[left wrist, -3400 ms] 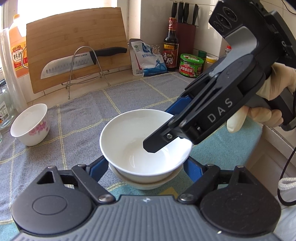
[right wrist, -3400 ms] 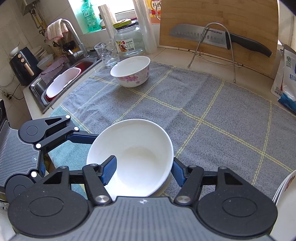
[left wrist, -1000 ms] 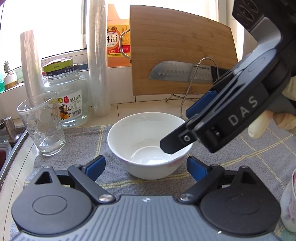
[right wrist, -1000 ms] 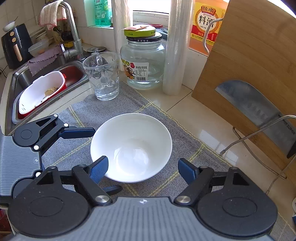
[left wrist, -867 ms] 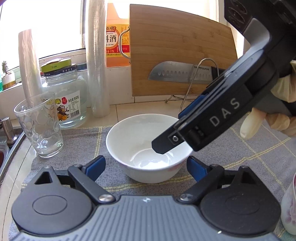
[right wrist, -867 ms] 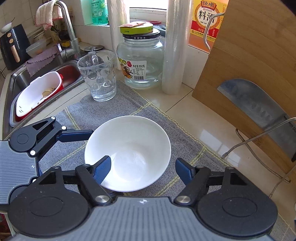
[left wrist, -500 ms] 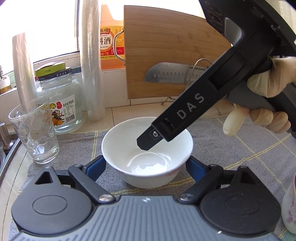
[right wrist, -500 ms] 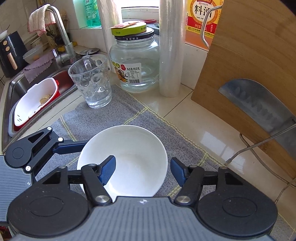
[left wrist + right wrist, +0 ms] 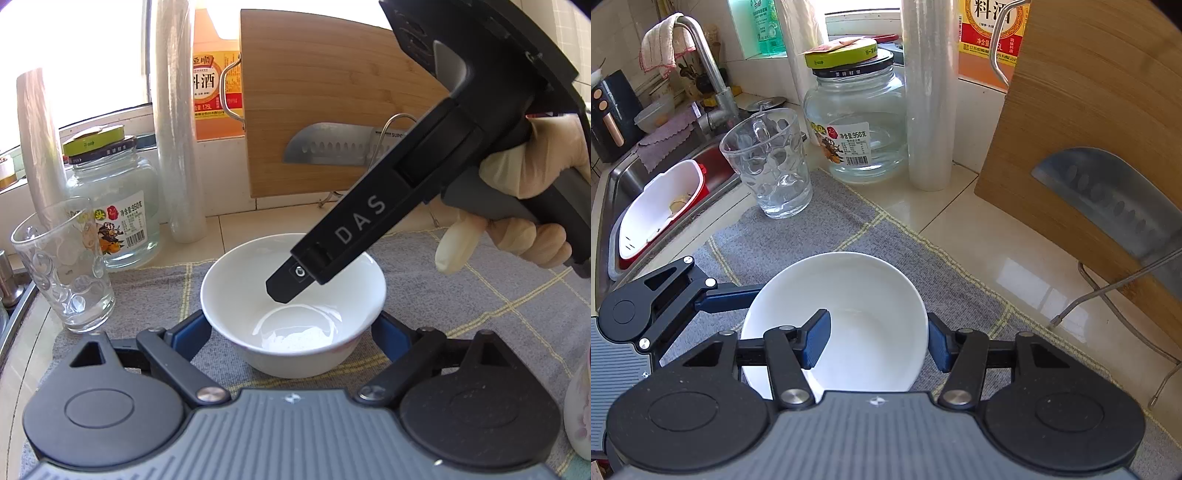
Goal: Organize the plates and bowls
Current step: 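Lift the pink-floral bowl with the right tool, then carry the held bowl over the nested white bowls with the right tool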
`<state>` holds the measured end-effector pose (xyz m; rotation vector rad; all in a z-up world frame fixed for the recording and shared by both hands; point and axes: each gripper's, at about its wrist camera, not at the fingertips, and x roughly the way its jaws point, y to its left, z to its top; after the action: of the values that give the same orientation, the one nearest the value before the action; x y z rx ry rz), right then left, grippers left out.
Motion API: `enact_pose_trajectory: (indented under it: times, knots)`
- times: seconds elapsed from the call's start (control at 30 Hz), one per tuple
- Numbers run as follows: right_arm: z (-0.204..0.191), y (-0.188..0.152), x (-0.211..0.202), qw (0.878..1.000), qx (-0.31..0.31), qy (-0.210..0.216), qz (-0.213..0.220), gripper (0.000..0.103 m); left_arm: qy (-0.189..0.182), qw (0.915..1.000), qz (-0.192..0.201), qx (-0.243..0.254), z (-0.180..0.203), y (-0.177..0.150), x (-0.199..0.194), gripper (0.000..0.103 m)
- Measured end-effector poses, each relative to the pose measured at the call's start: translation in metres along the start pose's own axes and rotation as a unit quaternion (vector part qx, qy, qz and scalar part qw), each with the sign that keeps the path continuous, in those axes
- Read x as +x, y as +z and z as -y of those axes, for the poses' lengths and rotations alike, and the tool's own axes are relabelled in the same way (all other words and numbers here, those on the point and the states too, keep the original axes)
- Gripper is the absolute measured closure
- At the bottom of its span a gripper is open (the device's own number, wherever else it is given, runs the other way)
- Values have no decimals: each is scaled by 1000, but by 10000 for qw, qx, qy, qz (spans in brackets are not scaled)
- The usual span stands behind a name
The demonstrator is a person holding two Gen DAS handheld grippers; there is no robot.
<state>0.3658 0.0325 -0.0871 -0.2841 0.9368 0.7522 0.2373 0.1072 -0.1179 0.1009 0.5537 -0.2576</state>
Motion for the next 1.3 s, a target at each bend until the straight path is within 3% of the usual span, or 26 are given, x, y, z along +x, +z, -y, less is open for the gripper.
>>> enact_pose_trajectory:
  times: [0.43, 1.3]
  knots:
    - [-8, -6, -20, 9999, 60, 147, 62, 42, -3, 9999, -72, 143, 6, 3, -14, 10]
    - [-49, -62, -112, 9971, 235, 569, 441, 42, -169, 9995, -140, 235, 51, 7, -108, 10]
